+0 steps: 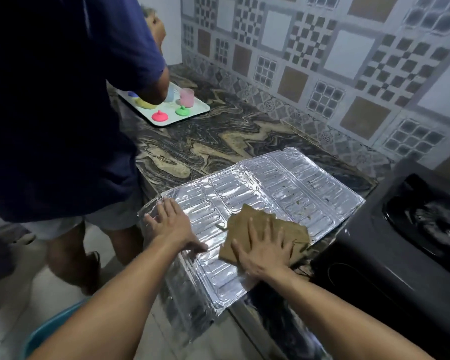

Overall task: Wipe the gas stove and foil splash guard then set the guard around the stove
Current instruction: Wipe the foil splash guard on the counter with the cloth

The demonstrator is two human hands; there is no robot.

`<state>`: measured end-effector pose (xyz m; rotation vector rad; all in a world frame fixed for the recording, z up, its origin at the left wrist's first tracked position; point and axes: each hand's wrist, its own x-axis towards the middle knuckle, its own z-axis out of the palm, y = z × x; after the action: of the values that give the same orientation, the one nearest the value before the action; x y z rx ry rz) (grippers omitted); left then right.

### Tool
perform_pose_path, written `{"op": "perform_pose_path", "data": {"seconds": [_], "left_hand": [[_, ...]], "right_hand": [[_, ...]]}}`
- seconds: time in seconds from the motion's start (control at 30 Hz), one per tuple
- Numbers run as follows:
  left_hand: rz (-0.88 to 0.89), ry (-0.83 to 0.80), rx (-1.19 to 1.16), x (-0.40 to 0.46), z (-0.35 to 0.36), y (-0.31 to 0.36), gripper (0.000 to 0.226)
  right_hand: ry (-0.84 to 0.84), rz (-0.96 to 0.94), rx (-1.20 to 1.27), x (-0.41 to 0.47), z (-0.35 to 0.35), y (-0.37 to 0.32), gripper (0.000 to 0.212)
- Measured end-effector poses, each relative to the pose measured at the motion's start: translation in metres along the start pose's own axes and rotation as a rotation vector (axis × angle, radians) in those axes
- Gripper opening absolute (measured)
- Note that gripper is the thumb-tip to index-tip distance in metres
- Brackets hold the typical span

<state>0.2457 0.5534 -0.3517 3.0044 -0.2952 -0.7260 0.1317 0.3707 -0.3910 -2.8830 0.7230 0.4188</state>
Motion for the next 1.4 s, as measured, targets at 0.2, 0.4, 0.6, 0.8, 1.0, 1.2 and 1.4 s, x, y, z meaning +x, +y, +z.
{"op": "perform_pose_path", "data": {"seconds": [0.2, 0.4, 0.6, 0.8, 1.0, 1.2, 1.4], "left_hand": [[0.219, -0.085, 0.056, 0.006, 0.006, 0.01, 0.148], [0.178, -0.132, 0.066, 0.004, 0.011, 0.012, 0.153], [0.173, -0.095, 0.06, 0.002, 0.013, 0.008, 0.151], [0.206, 0.063, 0.048, 0.018, -0.008, 0.0, 0.119], [0.158, 0.005, 0.035, 0.032, -0.01, -0.003, 0.141], [0.13, -0.074, 0.032, 0.044, -0.007, -0.007, 0.15], [0.123, -0.087, 0.101, 0.044, -0.011, -0.004, 0.153]], "right_hand": [[0.002, -0.215, -0.03, -0.003, -0.002, 0.007, 0.081], [0.098, -0.394, -0.092, 0.019, -0.001, 0.017, 0.064], [0.139, 0.112, 0.151, 0.066, -0.017, -0.002, 0.07], [-0.035, -0.103, 0.159, 0.065, -0.02, -0.023, 0.066], [0.063, -0.442, -0.209, 0.085, -0.038, -0.012, 0.065], [0.164, -0.274, -0.076, 0.124, -0.034, -0.039, 0.079], [0.185, -0.526, 0.018, 0.124, -0.022, -0.08, 0.06]]}}
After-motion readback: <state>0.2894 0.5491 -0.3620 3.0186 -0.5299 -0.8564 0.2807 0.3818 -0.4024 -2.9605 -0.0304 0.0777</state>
